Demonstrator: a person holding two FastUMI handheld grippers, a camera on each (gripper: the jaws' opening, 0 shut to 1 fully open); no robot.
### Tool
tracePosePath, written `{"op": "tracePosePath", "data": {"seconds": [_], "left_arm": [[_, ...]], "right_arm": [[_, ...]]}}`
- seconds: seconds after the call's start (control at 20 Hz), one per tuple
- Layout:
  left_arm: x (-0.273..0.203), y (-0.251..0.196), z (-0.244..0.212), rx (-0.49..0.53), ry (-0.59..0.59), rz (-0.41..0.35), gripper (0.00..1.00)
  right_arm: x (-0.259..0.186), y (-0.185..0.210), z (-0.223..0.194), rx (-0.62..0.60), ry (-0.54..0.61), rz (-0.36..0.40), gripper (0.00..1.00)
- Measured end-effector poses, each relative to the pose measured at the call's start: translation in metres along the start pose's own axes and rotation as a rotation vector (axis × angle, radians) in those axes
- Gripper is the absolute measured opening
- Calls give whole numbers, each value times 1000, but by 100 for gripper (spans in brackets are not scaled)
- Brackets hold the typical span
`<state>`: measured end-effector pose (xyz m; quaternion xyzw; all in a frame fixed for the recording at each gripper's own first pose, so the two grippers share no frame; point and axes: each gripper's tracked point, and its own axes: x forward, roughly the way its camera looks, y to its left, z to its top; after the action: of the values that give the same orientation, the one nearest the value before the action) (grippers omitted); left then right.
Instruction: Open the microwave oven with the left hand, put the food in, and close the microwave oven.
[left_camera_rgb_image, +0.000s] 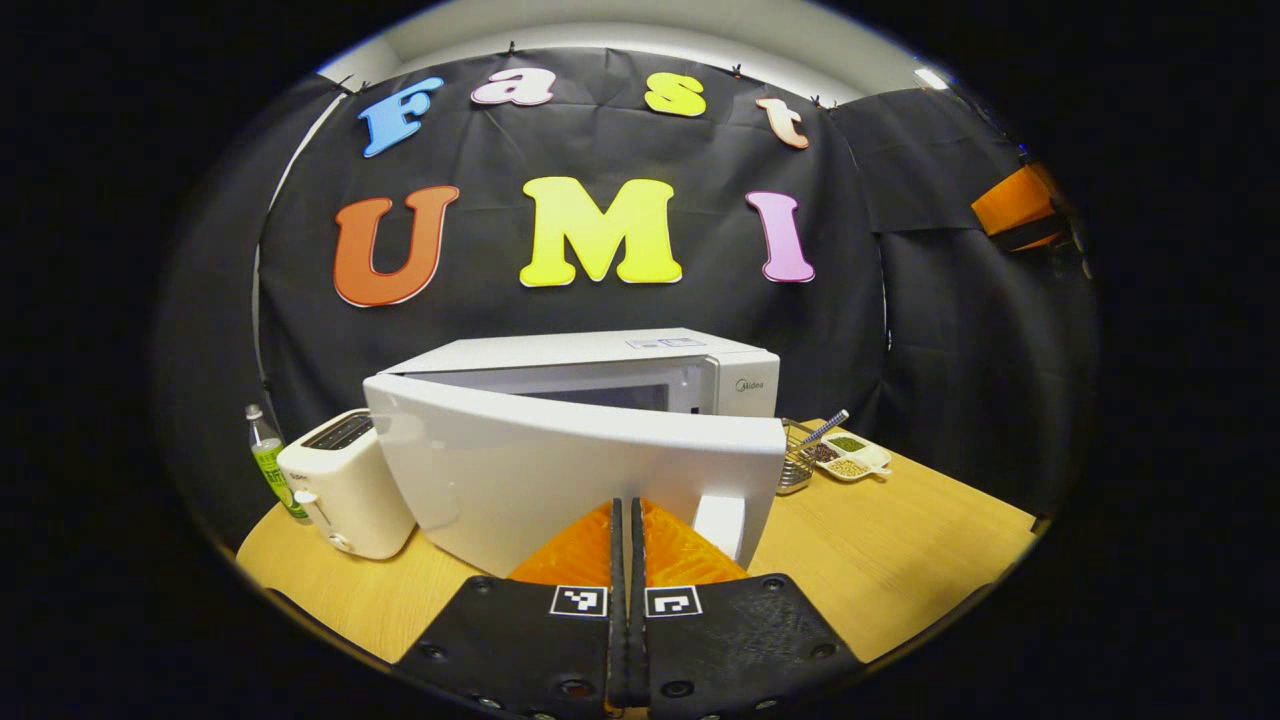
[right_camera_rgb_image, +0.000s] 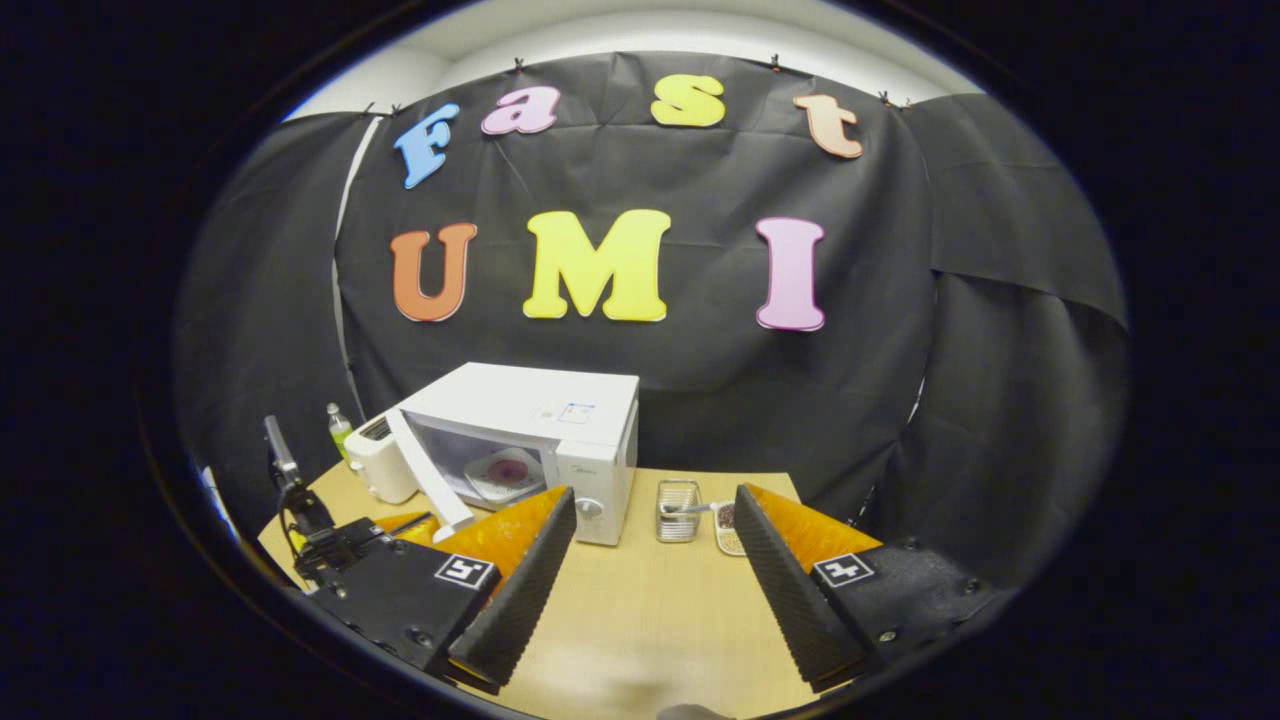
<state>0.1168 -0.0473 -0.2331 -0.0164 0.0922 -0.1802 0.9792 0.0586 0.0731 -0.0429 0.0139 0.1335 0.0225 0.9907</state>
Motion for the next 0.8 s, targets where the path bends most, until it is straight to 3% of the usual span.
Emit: {"op": "tracePosePath", "data": {"seconds": [0.25, 0.3, 0.35, 0.4, 0.45, 0.5, 0.55, 0.6, 0.65, 0.7, 0.75, 0.8], "left_arm": [[51, -19, 5, 14, -9, -27, 0], [59, -19, 5, 16, -5, -25, 0], [66, -18, 5, 16, 1, -21, 0], [73, -19, 6, 14, 0, -22, 0], [79, -18, 7, 15, 0, -18, 0], [86, -19, 9, 17, 1, -18, 0], [93, -19, 10, 19, -3, -15, 0], [99, -19, 11, 23, -4, -16, 0], [104, -19, 12, 29, -6, -12, 0], [109, -20, 13, 31, -7, -12, 0], [113, -21, 14, 27, -7, -9, 0], [116, -22, 15, 17, -9, -10, 0]], "right_arm": [[10, -14, -7, 8, 23, -19, 92], [11, -17, -7, 10, 26, -22, 100], [12, -21, -8, 12, 29, -27, 100], [15, -24, -8, 17, 31, -30, 92], [15, -26, -9, 18, 34, -34, 100], [16, -29, -9, 20, 36, -37, 92], [18, -32, -11, 24, 39, -39, 100], [20, -32, -11, 29, 42, -35, 92], [21, -34, -13, 31, 46, -36, 92], [23, -35, -14, 32, 51, -38, 100], [24, -37, -14, 35, 51, -39, 92], [24, -39, -15, 35, 53, -41, 100]]}}
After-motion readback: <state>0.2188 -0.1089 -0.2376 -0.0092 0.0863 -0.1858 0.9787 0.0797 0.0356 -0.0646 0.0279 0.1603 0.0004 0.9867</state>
